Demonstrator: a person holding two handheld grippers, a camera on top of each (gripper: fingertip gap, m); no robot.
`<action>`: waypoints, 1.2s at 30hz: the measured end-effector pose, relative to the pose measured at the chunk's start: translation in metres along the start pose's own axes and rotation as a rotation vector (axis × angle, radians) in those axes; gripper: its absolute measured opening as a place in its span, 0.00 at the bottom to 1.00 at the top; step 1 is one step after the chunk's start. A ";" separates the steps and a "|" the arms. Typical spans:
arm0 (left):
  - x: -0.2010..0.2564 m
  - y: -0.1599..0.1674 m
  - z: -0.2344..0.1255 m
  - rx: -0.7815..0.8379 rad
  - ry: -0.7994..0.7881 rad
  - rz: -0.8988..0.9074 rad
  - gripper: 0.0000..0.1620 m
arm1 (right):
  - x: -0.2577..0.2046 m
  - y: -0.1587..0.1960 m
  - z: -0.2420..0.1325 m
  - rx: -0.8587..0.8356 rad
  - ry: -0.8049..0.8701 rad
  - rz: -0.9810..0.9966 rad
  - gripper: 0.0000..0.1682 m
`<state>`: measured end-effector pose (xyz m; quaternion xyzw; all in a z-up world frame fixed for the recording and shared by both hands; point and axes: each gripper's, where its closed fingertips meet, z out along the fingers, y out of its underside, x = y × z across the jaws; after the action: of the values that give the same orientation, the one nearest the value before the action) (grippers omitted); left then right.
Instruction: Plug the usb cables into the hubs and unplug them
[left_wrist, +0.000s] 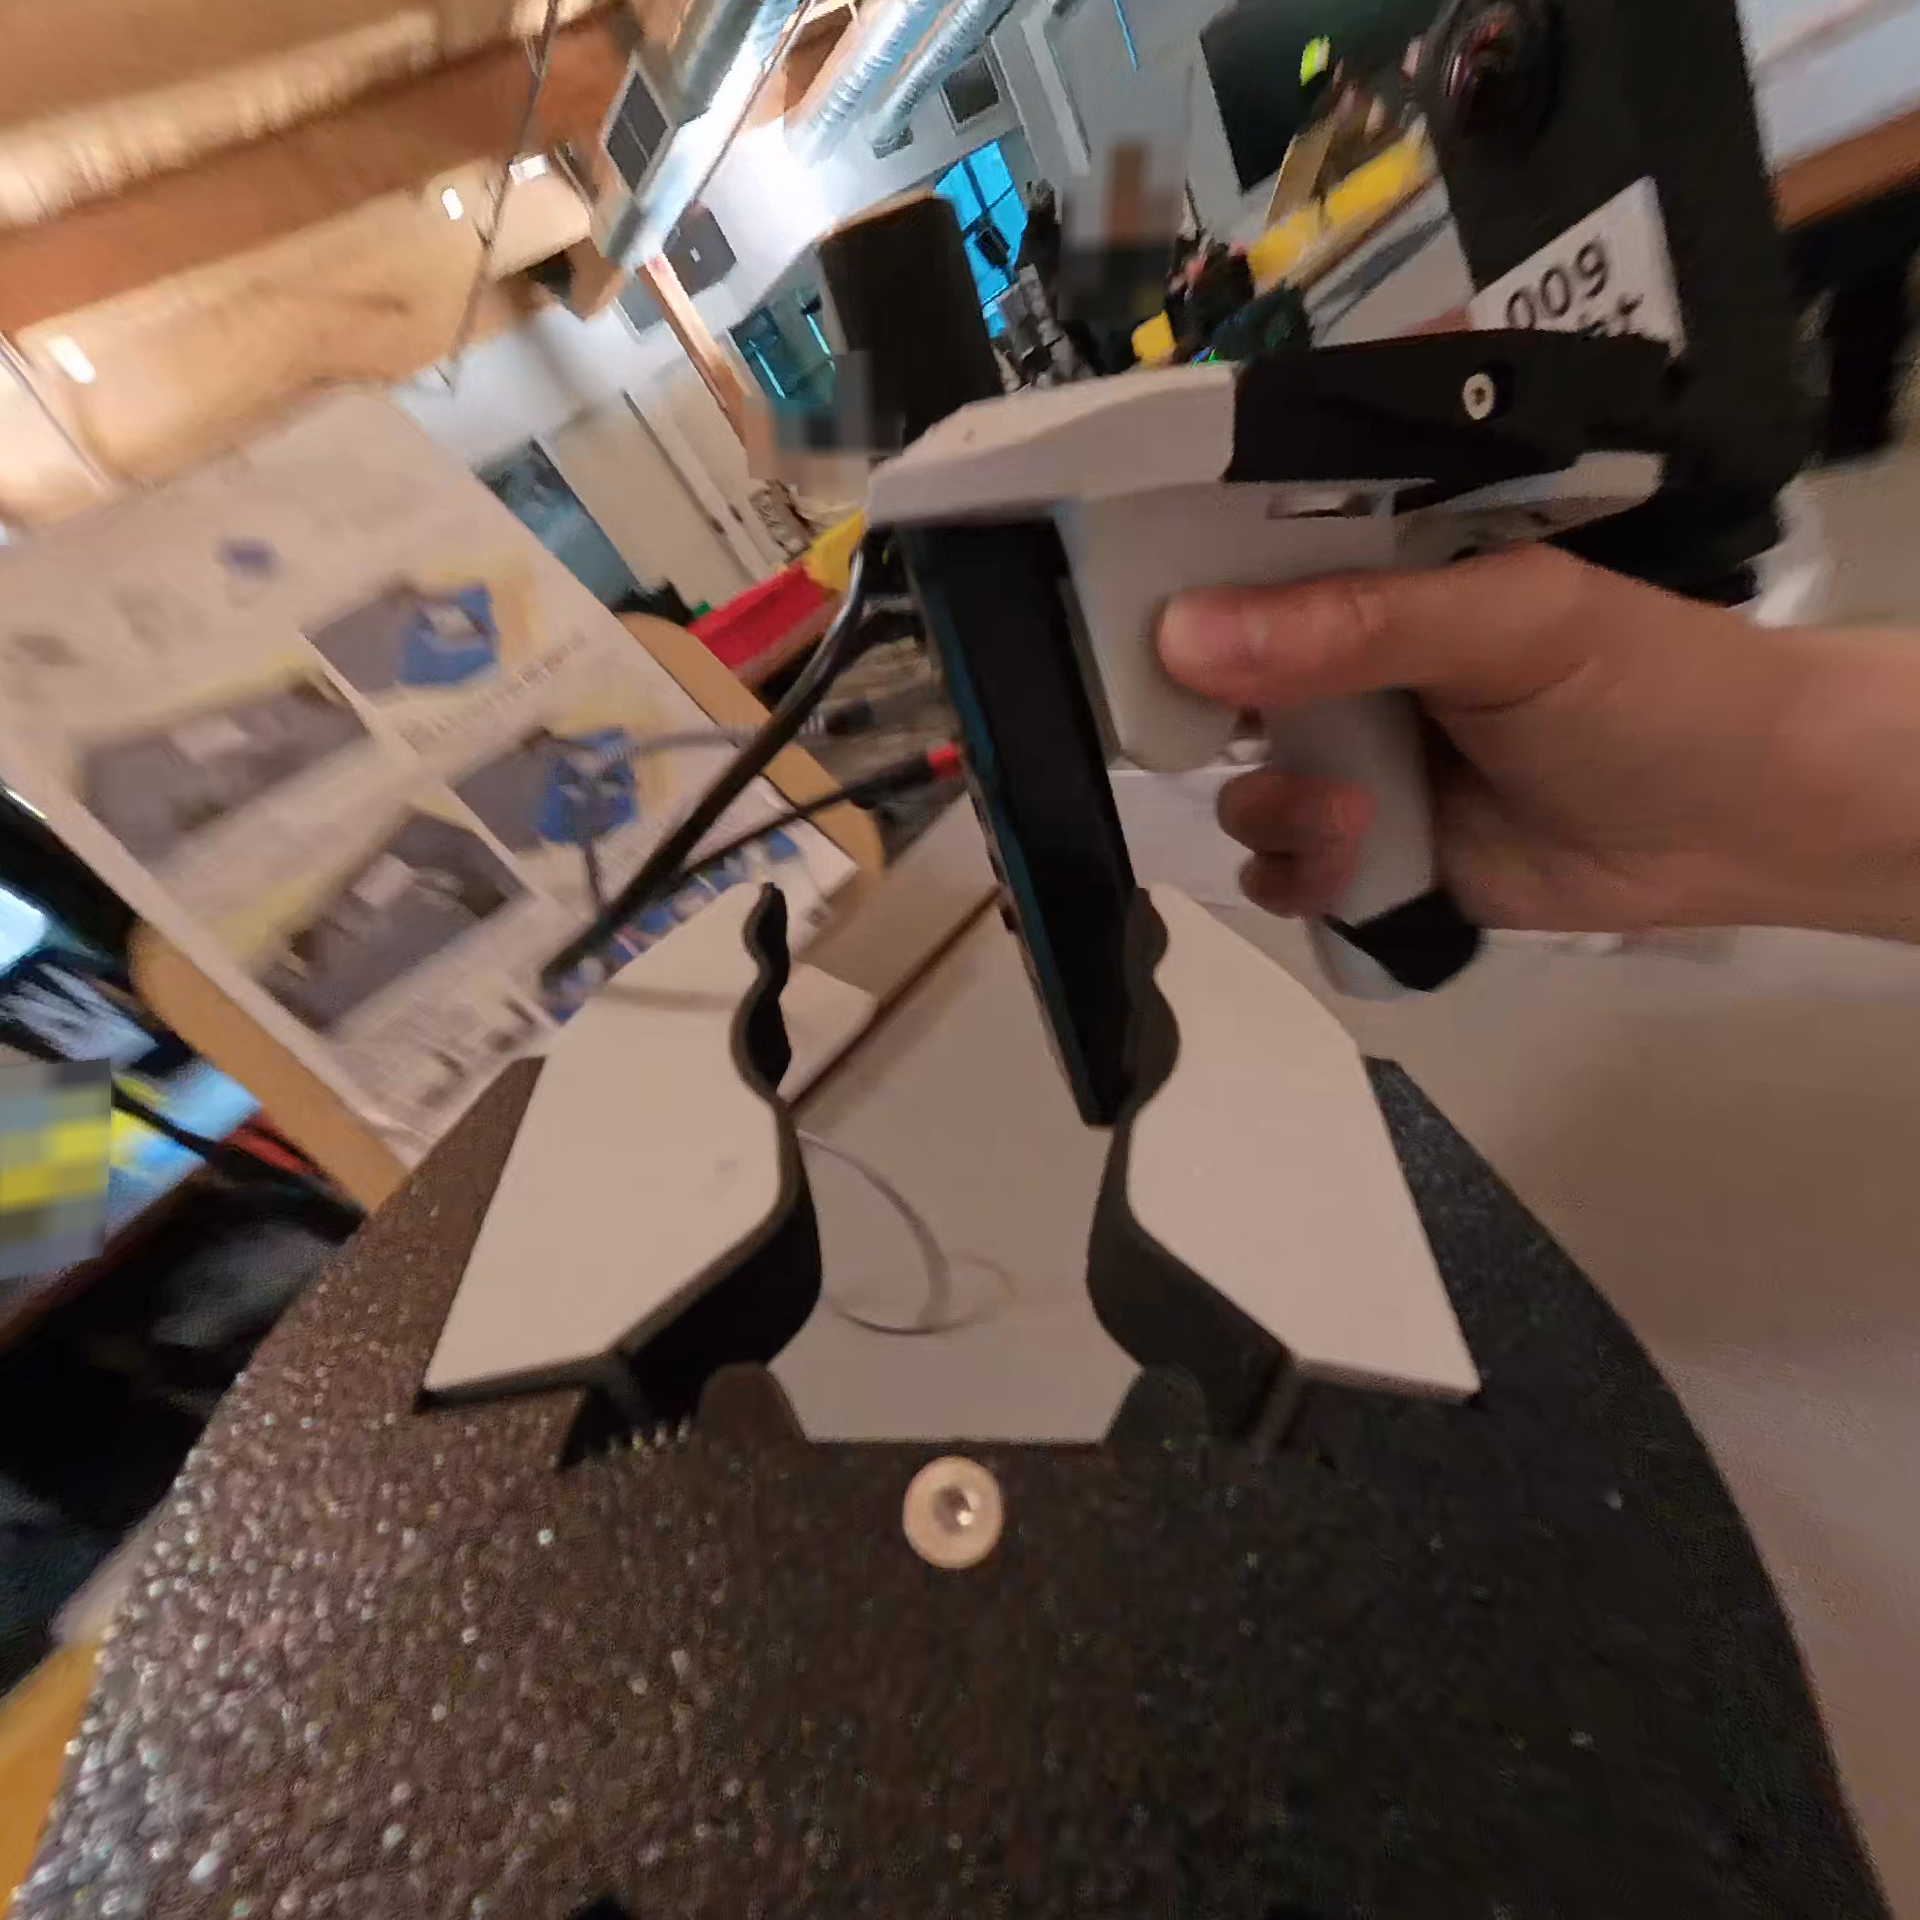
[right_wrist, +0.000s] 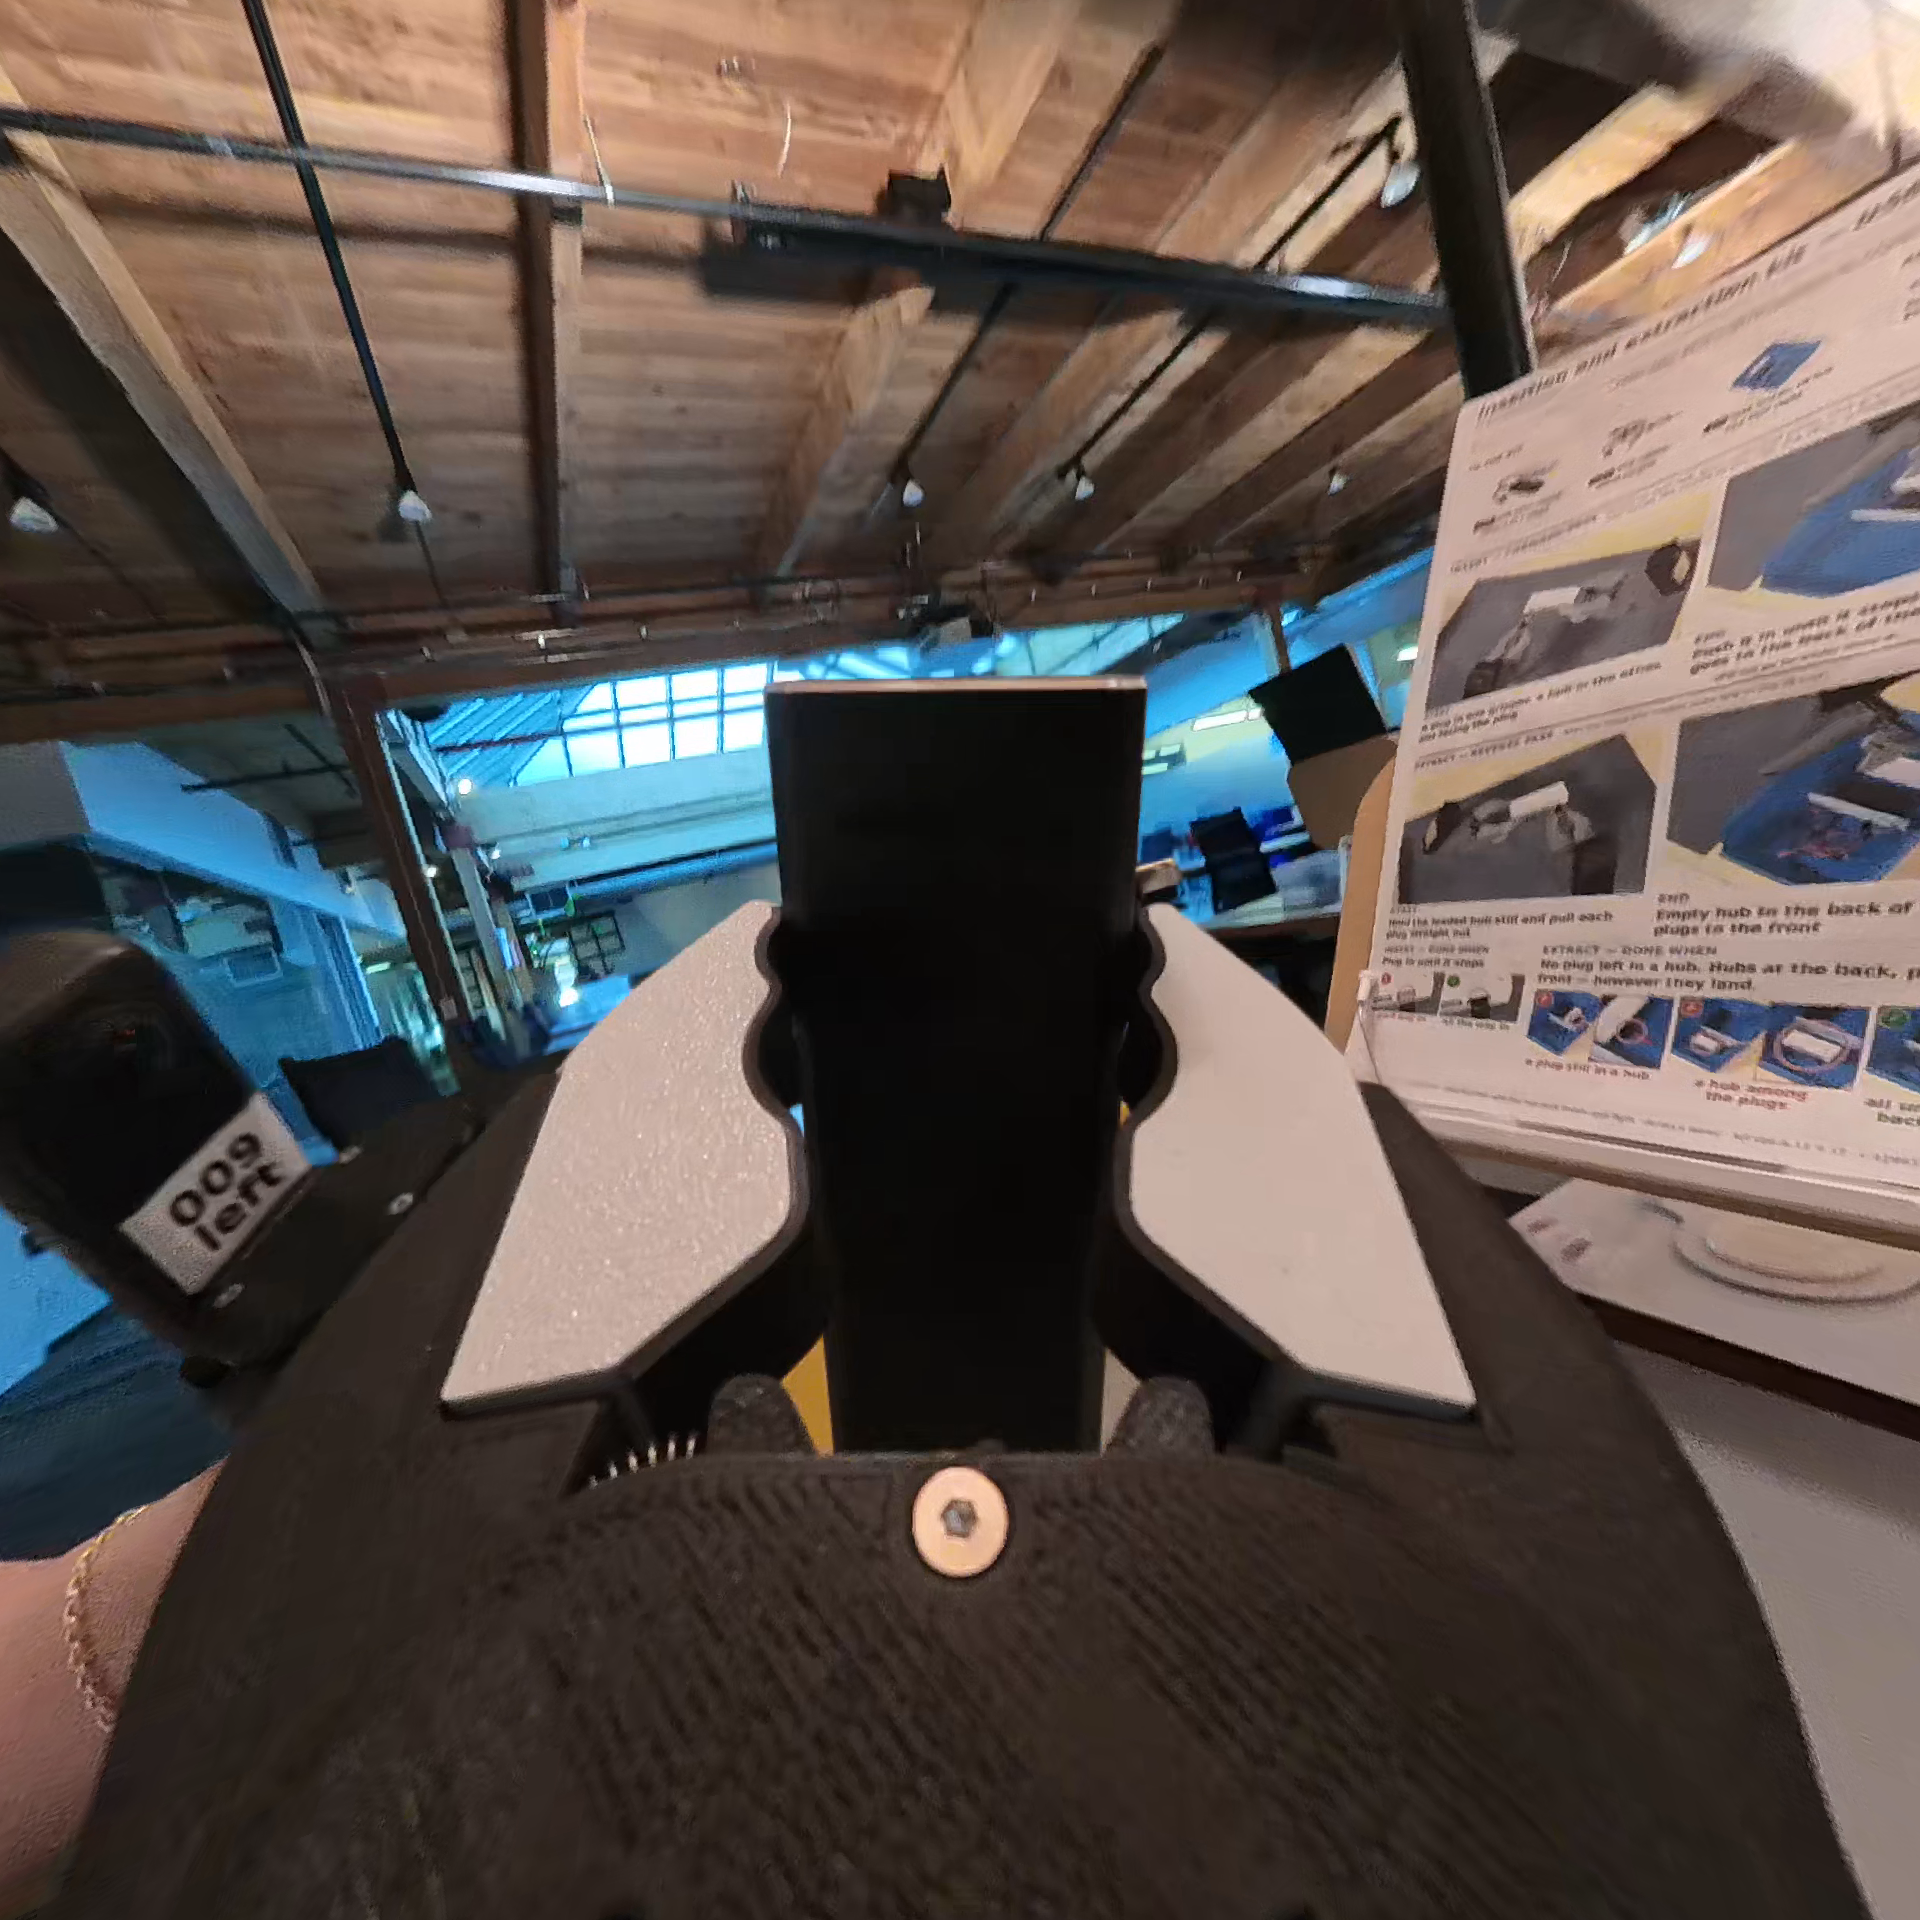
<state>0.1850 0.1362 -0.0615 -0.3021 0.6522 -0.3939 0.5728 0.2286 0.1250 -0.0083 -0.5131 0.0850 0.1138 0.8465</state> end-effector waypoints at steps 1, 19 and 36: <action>0.004 0.008 -0.004 0.007 0.026 -0.119 0.39 | 0.002 0.001 0.000 -0.026 -0.005 0.000 0.37; 0.049 0.023 -0.003 0.638 0.561 -1.268 0.44 | -0.031 0.029 0.002 -0.042 -0.235 0.299 0.36; -0.009 0.008 -0.006 0.309 0.466 -0.760 0.44 | 0.023 0.044 -0.068 -0.334 -0.026 -0.022 0.60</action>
<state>0.1812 0.1491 -0.0632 -0.3344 0.5404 -0.7254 0.2646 0.2361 0.0870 -0.0825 -0.6459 0.0482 0.1235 0.7518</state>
